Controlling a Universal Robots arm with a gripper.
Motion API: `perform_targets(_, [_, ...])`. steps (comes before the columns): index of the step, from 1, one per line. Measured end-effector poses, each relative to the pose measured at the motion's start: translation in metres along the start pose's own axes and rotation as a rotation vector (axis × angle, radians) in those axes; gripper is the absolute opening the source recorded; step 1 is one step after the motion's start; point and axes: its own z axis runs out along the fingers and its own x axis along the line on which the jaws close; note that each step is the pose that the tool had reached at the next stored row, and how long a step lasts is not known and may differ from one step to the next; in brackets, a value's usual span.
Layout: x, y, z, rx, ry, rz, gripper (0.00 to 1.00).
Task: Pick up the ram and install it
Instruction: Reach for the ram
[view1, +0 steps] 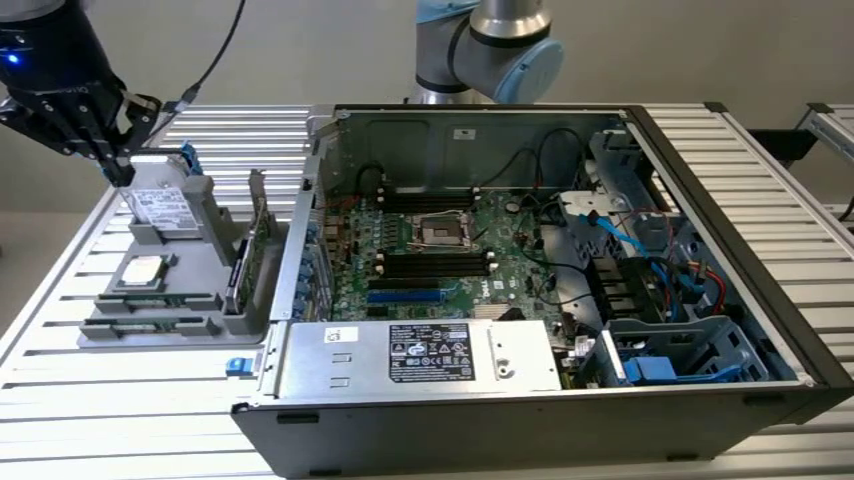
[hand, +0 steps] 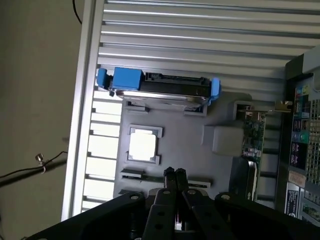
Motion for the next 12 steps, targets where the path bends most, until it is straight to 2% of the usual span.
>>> perform_targets(4, [0.0034, -0.0068, 0.0002, 0.0001, 0.0013, -0.012, 0.1])
perform_targets(12, [0.0035, -0.0068, 0.0002, 0.0, 0.0012, -0.012, 0.1])
